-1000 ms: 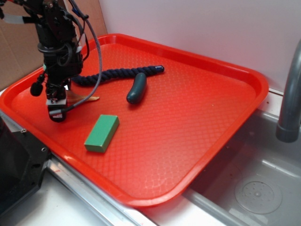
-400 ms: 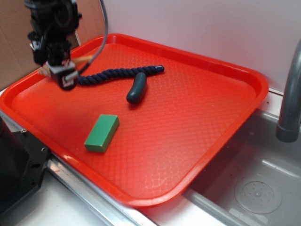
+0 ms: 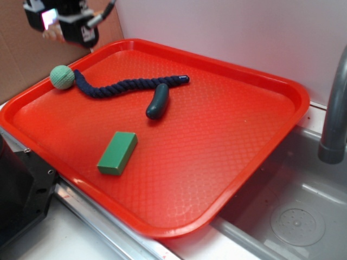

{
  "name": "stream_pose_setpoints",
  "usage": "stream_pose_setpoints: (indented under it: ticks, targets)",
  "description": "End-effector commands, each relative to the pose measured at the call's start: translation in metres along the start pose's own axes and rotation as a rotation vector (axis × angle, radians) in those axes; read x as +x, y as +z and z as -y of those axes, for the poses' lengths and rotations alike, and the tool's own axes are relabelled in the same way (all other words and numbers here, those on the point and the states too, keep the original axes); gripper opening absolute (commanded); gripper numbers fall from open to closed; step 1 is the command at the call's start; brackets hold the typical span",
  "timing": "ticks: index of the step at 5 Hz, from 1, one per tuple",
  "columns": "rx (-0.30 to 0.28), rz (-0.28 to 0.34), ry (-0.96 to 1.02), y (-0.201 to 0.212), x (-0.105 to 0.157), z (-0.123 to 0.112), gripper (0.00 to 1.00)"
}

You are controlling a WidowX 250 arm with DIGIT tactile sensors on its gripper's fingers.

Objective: Grab the shell.

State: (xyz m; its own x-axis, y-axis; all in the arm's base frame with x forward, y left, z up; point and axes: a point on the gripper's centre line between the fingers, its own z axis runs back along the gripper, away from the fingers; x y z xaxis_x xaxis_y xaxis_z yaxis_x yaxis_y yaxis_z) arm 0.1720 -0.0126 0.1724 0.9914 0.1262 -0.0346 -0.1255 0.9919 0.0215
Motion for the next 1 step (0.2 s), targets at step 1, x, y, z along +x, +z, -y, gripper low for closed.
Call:
stream_pose_setpoints:
  ticks: [1]
  targets:
    - [-0.022, 0.045, -0.018, 0.0147, 0.0166, 0.0011, 0.0]
